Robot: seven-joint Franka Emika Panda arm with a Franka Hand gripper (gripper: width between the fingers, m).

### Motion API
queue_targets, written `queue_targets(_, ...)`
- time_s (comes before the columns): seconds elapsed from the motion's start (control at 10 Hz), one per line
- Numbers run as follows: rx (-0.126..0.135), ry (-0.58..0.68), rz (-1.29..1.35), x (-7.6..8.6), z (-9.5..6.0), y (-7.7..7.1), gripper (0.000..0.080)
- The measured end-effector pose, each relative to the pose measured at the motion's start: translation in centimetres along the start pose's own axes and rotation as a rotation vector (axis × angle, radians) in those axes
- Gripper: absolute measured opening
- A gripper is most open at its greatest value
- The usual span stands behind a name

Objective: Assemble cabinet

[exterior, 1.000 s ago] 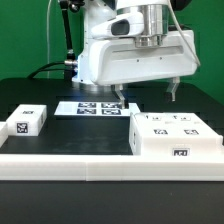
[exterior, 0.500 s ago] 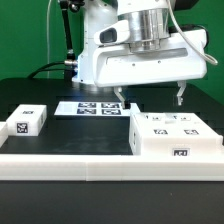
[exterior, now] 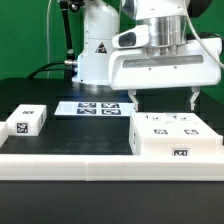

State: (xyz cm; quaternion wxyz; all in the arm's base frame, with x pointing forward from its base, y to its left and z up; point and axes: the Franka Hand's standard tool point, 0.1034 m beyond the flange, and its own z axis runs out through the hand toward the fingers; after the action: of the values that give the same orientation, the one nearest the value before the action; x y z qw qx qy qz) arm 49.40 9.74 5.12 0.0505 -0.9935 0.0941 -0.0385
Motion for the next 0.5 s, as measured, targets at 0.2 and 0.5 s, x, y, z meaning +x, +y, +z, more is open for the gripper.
queue_targets(0.2,0.000,-0.003,-0.026,-0.07,0.41,0.47,0.0797)
queue_targets(0.5,0.001,-0.004,-0.028,-0.10,0.44,0.34,0.0797)
